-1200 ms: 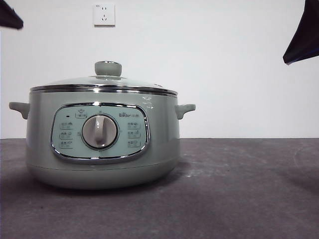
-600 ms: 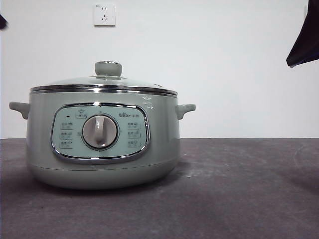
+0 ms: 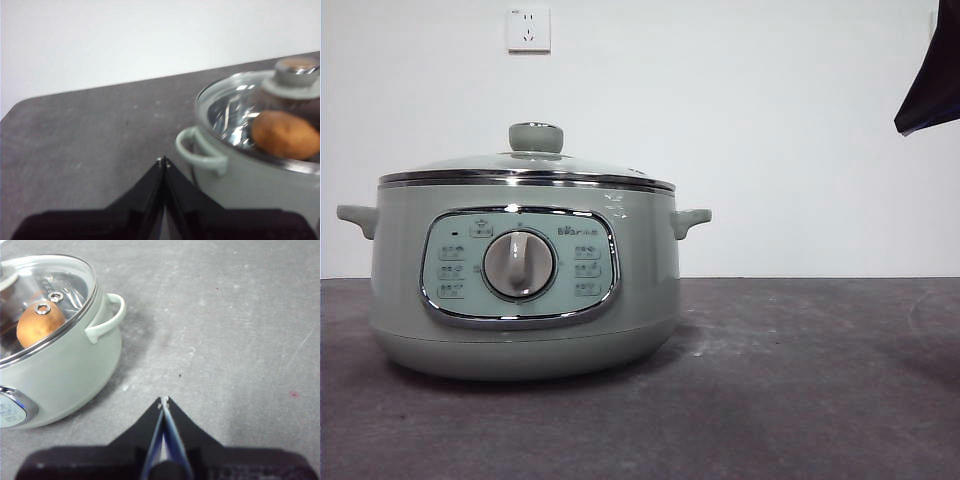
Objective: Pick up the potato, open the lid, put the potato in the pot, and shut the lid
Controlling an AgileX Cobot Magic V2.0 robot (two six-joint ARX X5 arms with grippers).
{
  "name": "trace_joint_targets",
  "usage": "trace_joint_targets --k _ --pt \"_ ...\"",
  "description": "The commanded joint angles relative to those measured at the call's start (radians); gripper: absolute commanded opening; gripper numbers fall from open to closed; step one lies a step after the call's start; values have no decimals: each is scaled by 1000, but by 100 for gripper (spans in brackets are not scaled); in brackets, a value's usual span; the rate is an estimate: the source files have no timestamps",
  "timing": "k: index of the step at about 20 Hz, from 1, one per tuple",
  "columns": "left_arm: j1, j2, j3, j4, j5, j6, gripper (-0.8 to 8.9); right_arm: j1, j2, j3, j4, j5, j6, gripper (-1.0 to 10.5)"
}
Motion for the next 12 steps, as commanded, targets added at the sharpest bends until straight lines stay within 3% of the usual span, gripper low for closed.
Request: trace_joint_targets --k 1,6,12 --pt "28 -31 -63 41 2 11 -1 0 -2 -8 5 3 10 1" --pt "43 -66 -177 127 2 7 -1 0 -2 -8 5 3 10 1" --pt "43 -109 -247 128 0 -11 -1 0 -2 -8 5 3 10 1"
